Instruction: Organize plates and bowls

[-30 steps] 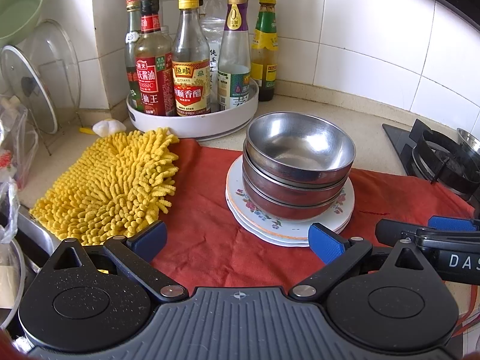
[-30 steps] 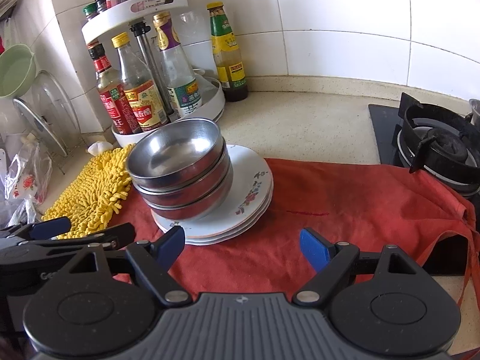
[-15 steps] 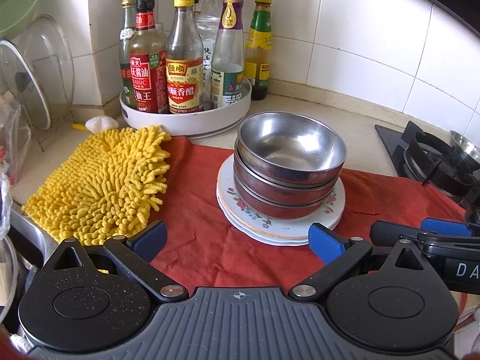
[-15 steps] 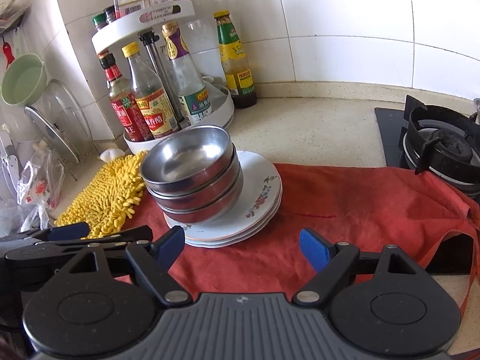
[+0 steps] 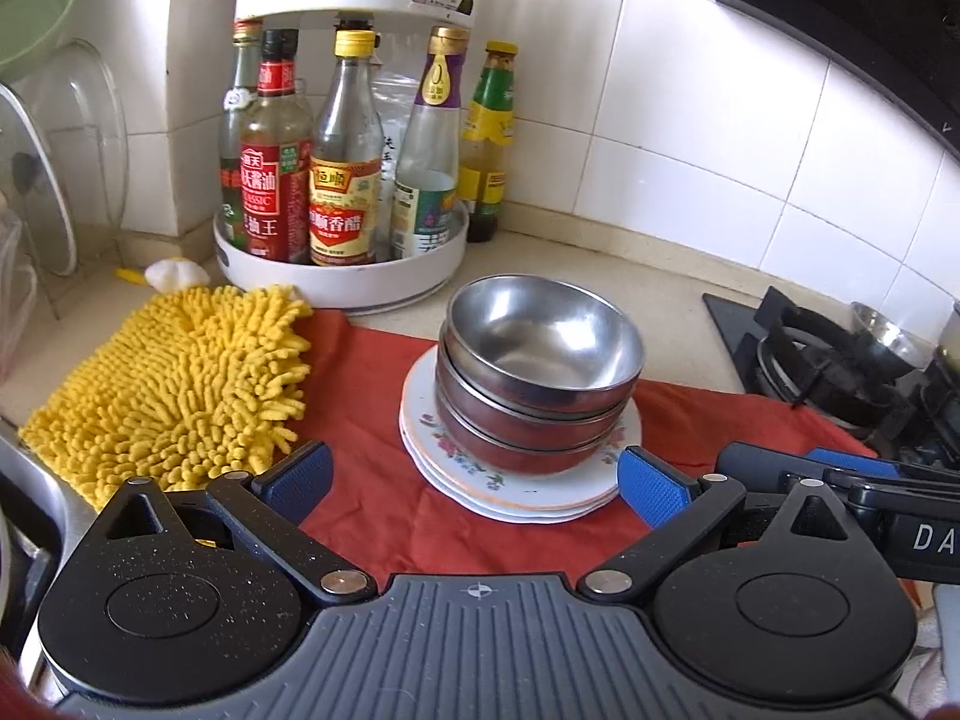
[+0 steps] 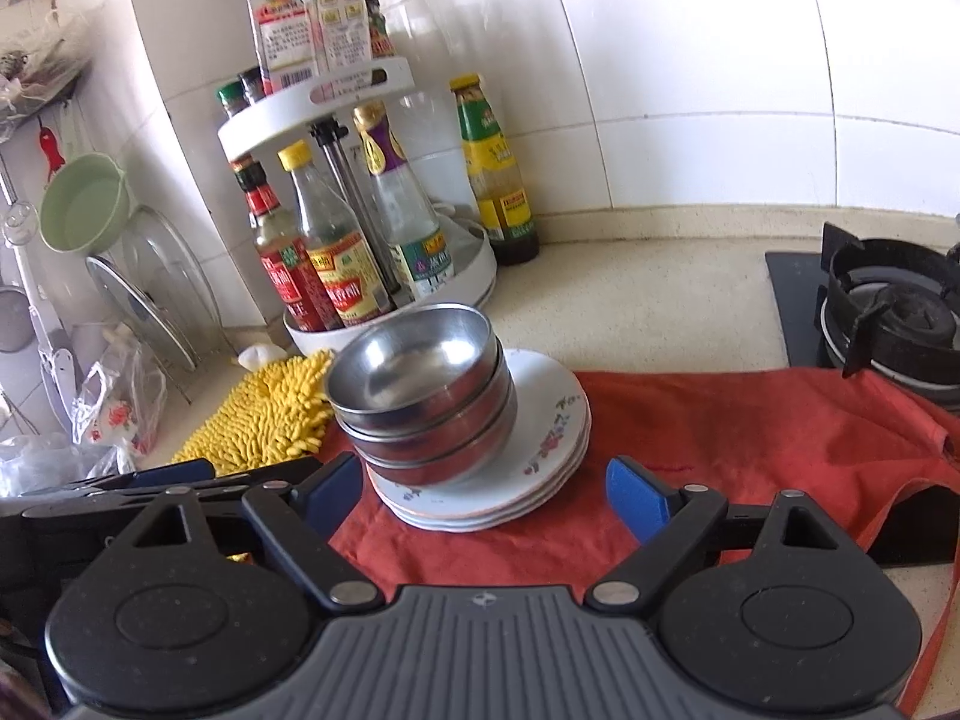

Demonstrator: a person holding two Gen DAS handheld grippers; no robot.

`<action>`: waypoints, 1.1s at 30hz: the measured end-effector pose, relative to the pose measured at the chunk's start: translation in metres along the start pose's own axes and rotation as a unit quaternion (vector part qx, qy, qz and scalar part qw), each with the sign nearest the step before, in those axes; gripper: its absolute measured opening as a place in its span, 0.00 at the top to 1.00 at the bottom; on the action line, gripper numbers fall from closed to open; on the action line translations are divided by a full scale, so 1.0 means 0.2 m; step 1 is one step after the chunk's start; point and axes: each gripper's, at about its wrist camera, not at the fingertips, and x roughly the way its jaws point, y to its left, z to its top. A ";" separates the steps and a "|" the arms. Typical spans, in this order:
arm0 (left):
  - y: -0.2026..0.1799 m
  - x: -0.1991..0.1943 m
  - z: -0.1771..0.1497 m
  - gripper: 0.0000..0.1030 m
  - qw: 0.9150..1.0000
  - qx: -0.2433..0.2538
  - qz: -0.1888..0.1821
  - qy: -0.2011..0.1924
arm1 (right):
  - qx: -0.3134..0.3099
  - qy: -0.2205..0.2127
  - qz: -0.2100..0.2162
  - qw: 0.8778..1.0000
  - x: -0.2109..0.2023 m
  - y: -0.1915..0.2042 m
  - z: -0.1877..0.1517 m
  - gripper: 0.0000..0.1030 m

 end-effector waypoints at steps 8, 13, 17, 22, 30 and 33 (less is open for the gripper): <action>-0.09 -0.22 -0.07 0.00 0.982 0.052 0.071 -0.169 | 0.000 -0.049 0.051 0.997 -0.08 0.02 0.01 0.16; -0.24 -0.37 -0.18 0.00 0.916 0.139 0.183 -0.328 | -0.008 -0.089 0.082 0.993 -0.14 0.04 0.02 0.16; -0.35 -0.42 -0.27 0.00 0.848 0.183 0.263 -0.422 | -0.008 -0.107 0.097 0.990 -0.17 0.05 0.03 0.16; -0.39 -0.43 -0.31 0.00 0.812 0.190 0.294 -0.467 | -0.010 -0.118 0.098 0.988 -0.20 0.05 0.04 0.16; -0.40 -0.40 -0.34 0.00 0.809 0.195 0.289 -0.473 | -0.007 -0.113 0.087 0.990 -0.21 0.02 0.04 0.16; -0.42 -0.40 -0.38 0.00 0.786 0.197 0.304 -0.501 | -0.005 -0.117 0.088 0.989 -0.22 0.01 0.03 0.16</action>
